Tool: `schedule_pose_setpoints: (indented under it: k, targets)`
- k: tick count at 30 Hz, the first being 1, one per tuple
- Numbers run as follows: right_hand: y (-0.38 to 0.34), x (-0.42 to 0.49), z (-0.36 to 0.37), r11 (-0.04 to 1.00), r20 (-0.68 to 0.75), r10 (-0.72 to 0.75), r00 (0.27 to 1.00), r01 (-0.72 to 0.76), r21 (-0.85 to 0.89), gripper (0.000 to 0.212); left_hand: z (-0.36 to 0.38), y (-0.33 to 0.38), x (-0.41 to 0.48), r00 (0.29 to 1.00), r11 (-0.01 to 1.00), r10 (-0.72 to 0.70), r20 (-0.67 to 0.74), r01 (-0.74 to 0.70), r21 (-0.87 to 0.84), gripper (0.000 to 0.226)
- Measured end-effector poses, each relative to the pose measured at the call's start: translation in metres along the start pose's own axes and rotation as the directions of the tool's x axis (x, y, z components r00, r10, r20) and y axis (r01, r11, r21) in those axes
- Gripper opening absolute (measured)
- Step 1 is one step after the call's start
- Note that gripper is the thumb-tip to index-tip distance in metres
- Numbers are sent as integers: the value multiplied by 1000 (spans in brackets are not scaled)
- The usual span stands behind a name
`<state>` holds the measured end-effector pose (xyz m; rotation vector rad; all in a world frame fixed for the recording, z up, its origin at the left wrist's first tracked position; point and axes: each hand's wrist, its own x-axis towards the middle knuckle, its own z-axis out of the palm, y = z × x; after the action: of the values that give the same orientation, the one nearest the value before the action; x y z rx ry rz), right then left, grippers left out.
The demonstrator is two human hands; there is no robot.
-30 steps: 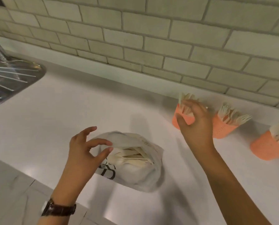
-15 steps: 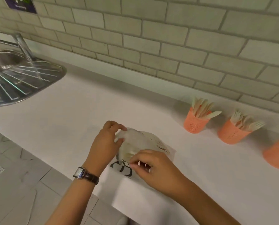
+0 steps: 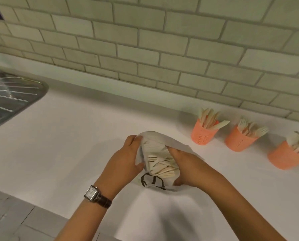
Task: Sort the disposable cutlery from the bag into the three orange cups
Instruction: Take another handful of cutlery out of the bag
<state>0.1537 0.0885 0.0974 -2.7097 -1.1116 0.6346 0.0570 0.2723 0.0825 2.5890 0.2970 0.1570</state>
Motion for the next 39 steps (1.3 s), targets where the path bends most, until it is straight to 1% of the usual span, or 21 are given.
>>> schedule_pose_setpoints:
  k: [2,4,5,9,11,12,14,15,18,19,20,23,26,30,31,33,35,36,37,38,39]
  targets:
    - [1,10,5,999,-2,-4,1000,4,50,93,1,2,-3,999,992,-18,46,24,-124,76]
    - [0,23,14,1000,-36,21,999,-20,18,71,2,3,-8,995,975,-13,101,35,-219,79]
    - [-2,29,21,1000,-46,16,999,-17,-6,67,2,2,-9,992,970,-13,126,44,-241,81]
    - [0,52,53,971,4,-99,995,98,-219,62,-8,-5,-14,982,974,-33,184,73,-213,80]
    - [4,58,59,947,-34,-147,989,131,-293,42,-12,-9,-14,980,976,-30,196,71,-208,79]
    - [6,61,62,929,-54,-159,986,131,-345,38,-14,-11,-15,979,975,-24,201,67,-210,77]
    - [10,71,69,961,-4,-155,988,149,-235,47,-16,-13,-13,980,972,-26,199,71,-224,75]
    - [10,73,69,959,-10,-158,987,151,-240,52,-17,-14,-12,981,970,-31,193,76,-231,75]
    - [6,73,58,970,-88,-156,984,136,-200,25,-16,-13,-9,985,967,-23,172,66,-246,74]
    - [6,75,57,961,-108,-184,977,155,-229,19,-16,-12,-8,986,966,-18,167,61,-253,74]
    - [1,73,53,966,-89,-152,984,129,-222,19,-15,-11,-8,987,965,-16,163,58,-257,74]
    - [3,78,50,958,-87,-170,982,144,-248,25,-14,-8,-8,988,966,-17,151,55,-252,75]
    - [7,78,50,974,-60,-131,990,117,-194,21,-15,-7,-9,989,967,-31,142,65,-246,75]
    - [4,75,47,981,-38,-162,986,157,-111,30,-15,-4,-12,991,963,-52,125,83,-255,74]
    - [5,75,50,980,-19,-168,986,165,-115,27,-14,-3,-13,991,962,-55,120,85,-258,74]
    - [6,76,55,974,-47,-167,985,157,-164,5,-14,-1,-13,991,963,-64,121,93,-254,73]
    - [7,76,55,994,-83,-108,991,107,-9,3,-13,0,-14,990,963,-73,117,101,-250,74]
    - [8,74,54,992,-49,-117,992,119,44,14,-13,0,-14,991,962,-76,111,102,-255,74]
    - [9,72,52,983,23,-175,984,174,60,37,-13,1,-14,992,960,-75,106,101,-261,74]
    - [12,72,54,974,76,-227,971,227,18,53,-13,2,-14,992,959,-75,103,100,-266,73]
    - [14,70,55,980,109,-200,974,201,3,56,-13,2,-15,992,958,-76,100,100,-269,73]
